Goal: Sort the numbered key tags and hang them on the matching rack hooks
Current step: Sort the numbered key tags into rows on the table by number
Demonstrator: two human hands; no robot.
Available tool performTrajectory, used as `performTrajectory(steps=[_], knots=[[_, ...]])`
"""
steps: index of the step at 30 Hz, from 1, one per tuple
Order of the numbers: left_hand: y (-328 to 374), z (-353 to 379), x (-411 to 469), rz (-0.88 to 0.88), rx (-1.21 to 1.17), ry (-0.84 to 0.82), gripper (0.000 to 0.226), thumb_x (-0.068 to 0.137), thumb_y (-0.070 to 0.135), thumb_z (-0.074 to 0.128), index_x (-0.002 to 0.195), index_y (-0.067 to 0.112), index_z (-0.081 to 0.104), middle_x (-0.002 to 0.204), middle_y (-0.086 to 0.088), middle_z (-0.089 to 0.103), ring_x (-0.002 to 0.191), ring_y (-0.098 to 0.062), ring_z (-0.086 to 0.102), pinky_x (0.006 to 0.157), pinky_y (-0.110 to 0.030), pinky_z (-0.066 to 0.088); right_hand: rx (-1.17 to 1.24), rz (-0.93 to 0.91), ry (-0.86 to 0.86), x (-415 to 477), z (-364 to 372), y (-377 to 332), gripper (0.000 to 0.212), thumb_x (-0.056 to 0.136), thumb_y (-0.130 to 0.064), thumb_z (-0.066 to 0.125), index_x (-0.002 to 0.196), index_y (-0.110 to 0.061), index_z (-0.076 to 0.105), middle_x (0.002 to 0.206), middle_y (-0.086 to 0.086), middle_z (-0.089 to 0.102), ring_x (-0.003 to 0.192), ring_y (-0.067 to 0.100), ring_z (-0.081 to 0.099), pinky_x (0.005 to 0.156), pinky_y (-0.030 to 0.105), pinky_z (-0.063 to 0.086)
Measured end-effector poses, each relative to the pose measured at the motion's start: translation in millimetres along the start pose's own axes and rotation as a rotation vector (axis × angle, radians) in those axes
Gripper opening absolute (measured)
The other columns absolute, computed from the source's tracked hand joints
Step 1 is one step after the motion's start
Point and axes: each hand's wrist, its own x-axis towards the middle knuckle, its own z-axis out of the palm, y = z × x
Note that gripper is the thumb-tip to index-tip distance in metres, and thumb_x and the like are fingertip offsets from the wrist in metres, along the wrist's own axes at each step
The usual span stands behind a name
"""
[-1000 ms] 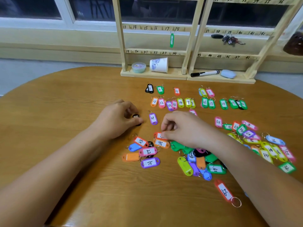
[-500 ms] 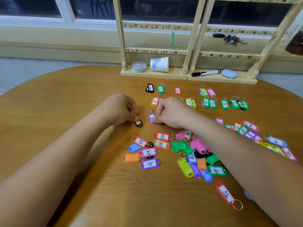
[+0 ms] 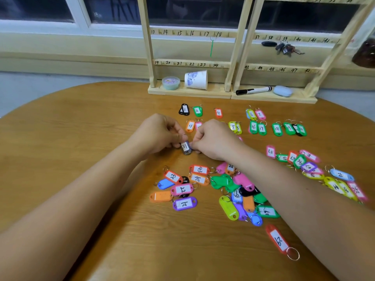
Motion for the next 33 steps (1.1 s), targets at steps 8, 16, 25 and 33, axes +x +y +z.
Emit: performTrajectory(steps=[8,16,25,33], knots=[[-1,4,5,-0.043,0.047,0.088,0.014,0.088,0.034,0.087,0.086,0.024,0.078,0.072,0.000,0.078,0.082,-0.026,0.078,0.083,-0.049,0.065,0.002,-0.015,-0.073,-7,-10,-3,0.023,0.089,-0.022,0.071,0.068,-0.021,0.081,0.066,-0.006,0.072,0.054,0.006,0.054,0.048,0.024,0.035],[1,5,13,0.024,0.076,0.109,0.018,0.084,0.041,0.089,0.090,0.029,0.078,0.088,0.002,0.076,0.089,-0.020,0.071,0.075,-0.038,0.057,0.062,-0.051,0.037,-6,-8,6,0.010,0.092,-0.020,0.067,0.084,-0.023,0.070,0.088,-0.009,0.070,0.088,0.013,0.064,0.069,0.031,0.046],[-8,-8,-12,0.123,0.157,0.141,0.019,0.086,0.038,0.087,0.092,0.030,0.071,0.086,0.007,0.074,0.077,-0.007,0.065,0.066,-0.028,0.047,0.033,-0.155,-0.031,-25,-11,11,0.009,0.092,-0.022,0.071,0.084,-0.025,0.073,0.075,-0.012,0.067,0.072,0.007,0.063,0.062,0.027,0.044],[-34,-22,-74,0.098,0.169,0.002,0.012,0.087,0.035,0.086,0.091,0.033,0.075,0.083,0.011,0.073,0.069,-0.002,0.060,0.065,-0.023,0.047,-0.001,-0.248,-0.185,-57,7,-19,0.026,0.082,-0.049,0.085,0.083,-0.027,0.071,0.083,-0.011,0.071,0.079,0.005,0.065,0.071,0.032,0.056]])
